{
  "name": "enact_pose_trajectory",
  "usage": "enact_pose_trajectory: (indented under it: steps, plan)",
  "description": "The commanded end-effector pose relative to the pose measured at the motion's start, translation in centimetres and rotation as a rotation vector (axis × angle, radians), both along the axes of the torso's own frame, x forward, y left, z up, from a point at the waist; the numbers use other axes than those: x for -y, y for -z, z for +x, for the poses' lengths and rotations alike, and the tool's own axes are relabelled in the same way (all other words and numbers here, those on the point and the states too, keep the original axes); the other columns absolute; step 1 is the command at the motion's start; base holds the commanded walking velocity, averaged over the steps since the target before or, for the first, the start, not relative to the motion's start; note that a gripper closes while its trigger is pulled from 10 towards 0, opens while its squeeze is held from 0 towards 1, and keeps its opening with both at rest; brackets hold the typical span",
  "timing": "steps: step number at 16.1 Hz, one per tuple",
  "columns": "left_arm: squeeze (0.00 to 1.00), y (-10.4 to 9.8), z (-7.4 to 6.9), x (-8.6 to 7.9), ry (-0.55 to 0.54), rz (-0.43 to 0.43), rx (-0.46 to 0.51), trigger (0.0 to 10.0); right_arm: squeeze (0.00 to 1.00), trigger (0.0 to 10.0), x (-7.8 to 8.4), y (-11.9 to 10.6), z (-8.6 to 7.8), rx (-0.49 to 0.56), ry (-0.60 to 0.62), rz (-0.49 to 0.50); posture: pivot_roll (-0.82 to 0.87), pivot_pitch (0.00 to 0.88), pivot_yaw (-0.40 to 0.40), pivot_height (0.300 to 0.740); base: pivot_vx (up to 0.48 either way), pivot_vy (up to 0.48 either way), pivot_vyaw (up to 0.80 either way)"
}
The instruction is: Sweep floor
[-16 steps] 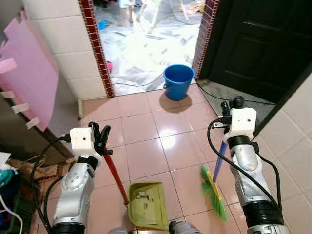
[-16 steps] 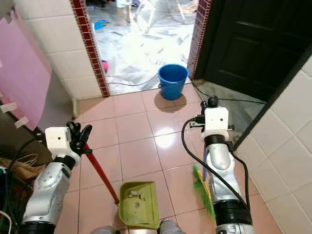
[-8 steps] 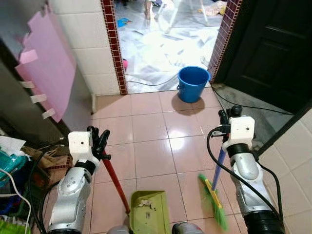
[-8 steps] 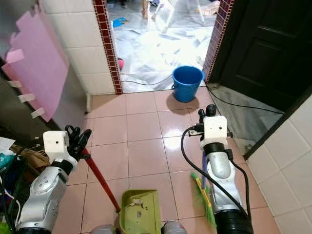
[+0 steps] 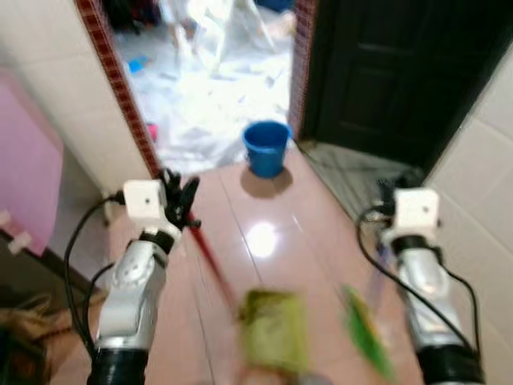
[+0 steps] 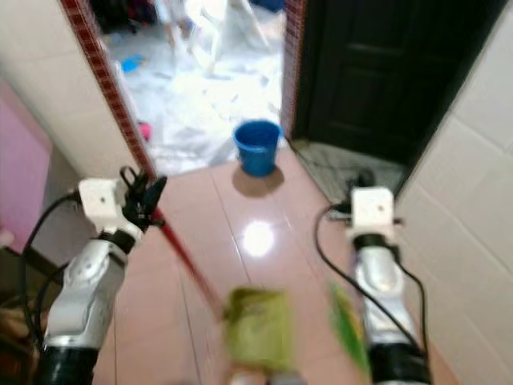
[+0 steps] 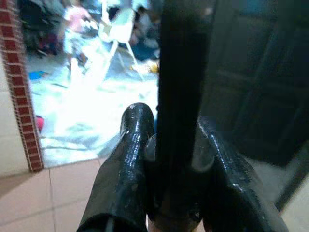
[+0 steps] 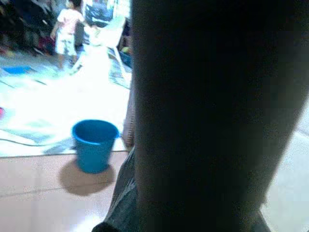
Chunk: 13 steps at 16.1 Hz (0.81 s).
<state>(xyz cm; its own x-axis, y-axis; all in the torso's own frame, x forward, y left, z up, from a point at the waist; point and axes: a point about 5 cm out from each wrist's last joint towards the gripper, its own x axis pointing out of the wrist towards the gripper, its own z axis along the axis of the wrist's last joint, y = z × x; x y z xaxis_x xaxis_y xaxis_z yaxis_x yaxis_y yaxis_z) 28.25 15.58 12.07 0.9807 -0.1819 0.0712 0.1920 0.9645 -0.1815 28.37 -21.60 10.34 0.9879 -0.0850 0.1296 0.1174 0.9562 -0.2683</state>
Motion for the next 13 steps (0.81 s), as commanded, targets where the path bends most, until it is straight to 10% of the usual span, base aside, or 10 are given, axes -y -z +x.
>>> enact_pose_trajectory:
  steps: [1,13]
  plan:
    - [0.0,-1.3,0.2,-2.1,-0.073,0.022,0.053,10.0,0.0,10.0,-0.8,-0.7,0.4,0.04,-0.019,0.009,-0.08,0.0,0.06,0.74,0.439,0.0,-0.42]
    - [0.0,-8.6,2.2,-2.7,-0.247,-0.18,0.233,10.0,0.0,10.0,-3.0,-1.0,1.4,0.053,-0.139,-0.001,-0.07,0.0,0.035,0.74,0.407,0.197,-0.1]
